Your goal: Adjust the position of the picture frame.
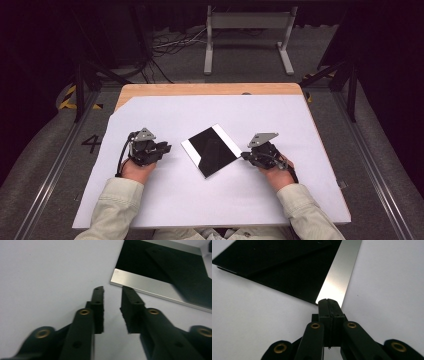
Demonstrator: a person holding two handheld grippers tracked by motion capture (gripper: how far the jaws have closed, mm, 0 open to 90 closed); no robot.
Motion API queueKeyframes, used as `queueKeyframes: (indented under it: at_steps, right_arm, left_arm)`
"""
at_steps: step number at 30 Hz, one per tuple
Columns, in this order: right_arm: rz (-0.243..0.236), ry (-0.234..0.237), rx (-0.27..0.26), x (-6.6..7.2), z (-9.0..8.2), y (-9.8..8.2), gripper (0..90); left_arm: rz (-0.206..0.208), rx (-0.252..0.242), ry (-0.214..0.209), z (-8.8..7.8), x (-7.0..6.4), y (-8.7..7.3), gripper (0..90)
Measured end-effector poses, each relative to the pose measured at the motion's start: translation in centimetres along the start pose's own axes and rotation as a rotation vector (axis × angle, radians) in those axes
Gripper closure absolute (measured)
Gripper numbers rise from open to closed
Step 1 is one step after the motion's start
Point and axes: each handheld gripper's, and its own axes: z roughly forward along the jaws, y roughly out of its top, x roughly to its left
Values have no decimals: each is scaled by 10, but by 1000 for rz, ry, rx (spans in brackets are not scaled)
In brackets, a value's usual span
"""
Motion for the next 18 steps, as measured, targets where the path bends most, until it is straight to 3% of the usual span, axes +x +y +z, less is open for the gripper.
queueKeyframes:
  at_steps: [5,10,18]
  right_arm:
    - [8,-23,-15,0,-18,-4,900]
    - [57,-42,-31,-9,-38,-15,900]
    - [101,-36,-25,-13,-45,-31,900]
  left_arm:
    - [-12,7,-16,11,3,7,897]
    - [-9,24,-30,21,3,14,900]
    - [-50,73,-44,41,9,22,900]
